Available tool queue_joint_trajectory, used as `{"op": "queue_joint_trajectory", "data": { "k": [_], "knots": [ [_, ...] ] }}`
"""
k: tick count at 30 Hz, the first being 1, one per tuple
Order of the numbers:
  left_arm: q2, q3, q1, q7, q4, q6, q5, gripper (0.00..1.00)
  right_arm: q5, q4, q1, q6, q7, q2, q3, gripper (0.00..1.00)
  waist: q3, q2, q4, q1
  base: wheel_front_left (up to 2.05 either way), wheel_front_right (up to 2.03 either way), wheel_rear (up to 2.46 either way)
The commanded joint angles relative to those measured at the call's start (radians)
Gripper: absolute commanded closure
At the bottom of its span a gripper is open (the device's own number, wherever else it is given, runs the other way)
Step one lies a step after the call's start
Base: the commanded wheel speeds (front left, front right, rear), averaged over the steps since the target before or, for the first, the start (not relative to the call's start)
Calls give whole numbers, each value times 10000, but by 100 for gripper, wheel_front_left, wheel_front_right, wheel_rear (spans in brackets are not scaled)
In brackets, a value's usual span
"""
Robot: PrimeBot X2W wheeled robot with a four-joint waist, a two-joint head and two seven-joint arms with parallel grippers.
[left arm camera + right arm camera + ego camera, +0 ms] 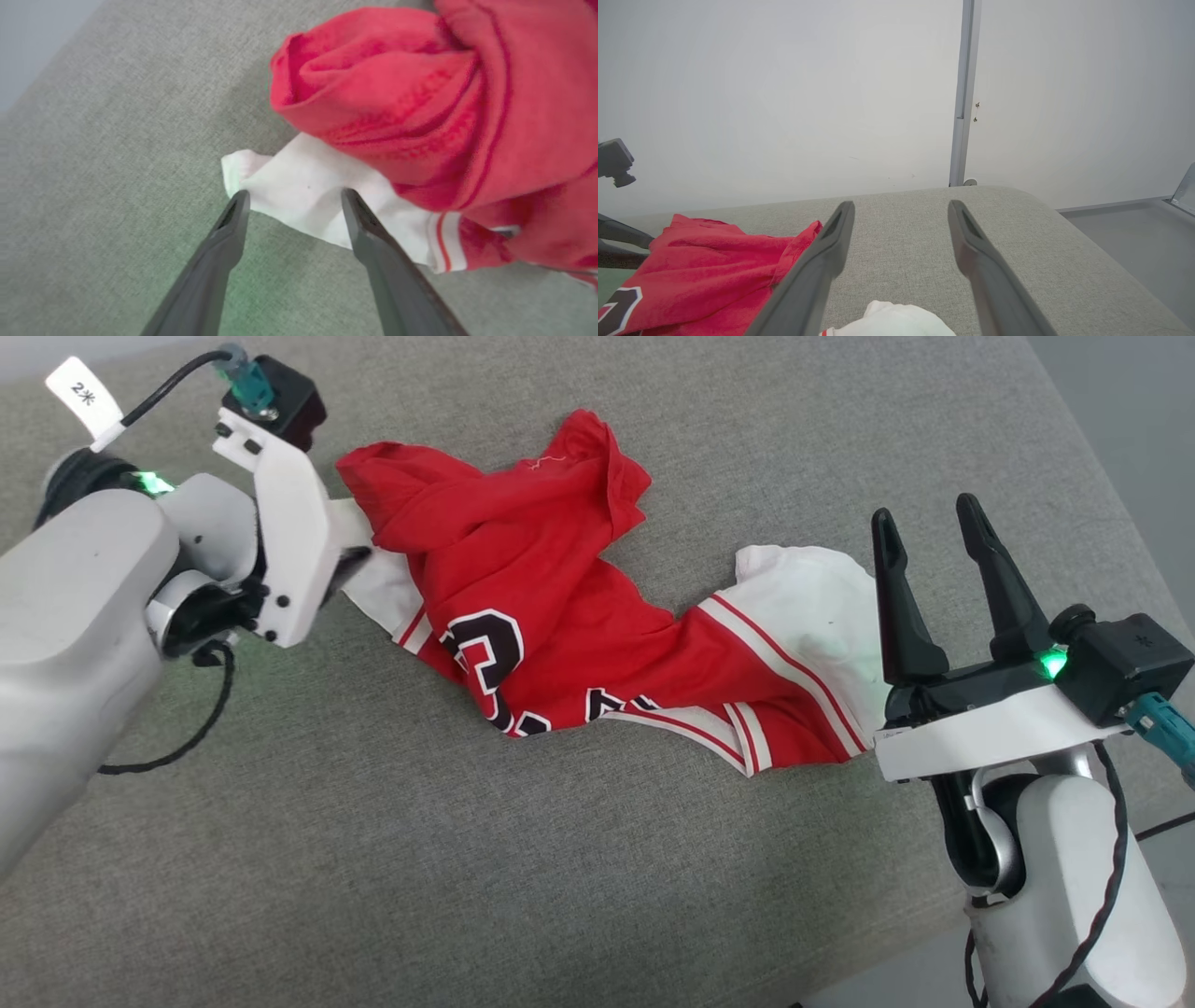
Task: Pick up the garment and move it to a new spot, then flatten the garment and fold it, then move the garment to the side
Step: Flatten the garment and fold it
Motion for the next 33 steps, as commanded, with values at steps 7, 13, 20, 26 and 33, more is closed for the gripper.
{"op": "queue_joint_trajectory", "data": {
  "k": [7,13,20,26,33],
  "knots": [
    [-88,-165,90,-31,754,-28,458,0,179,-149,102,-3,30,7,105,0,200,0,-102,0,0,0,0],
    [-359,-202,291,9,1197,-28,122,34,212,-154,59,-3,26,7,126,0,326,0,-97,0,0,0,0],
    [-538,-179,189,235,1438,-29,-298,100,132,-142,-17,-3,31,7,49,0,349,0,88,0,0,0,0],
    [-318,-82,7,157,1369,-1,-575,100,-141,-179,89,-3,190,7,-242,0,115,0,577,0,0,0,0],
    [17,127,259,60,1333,38,-911,100,-415,-333,164,-3,470,5,-525,0,-263,0,1297,0,0,0,0]
  ]
}}
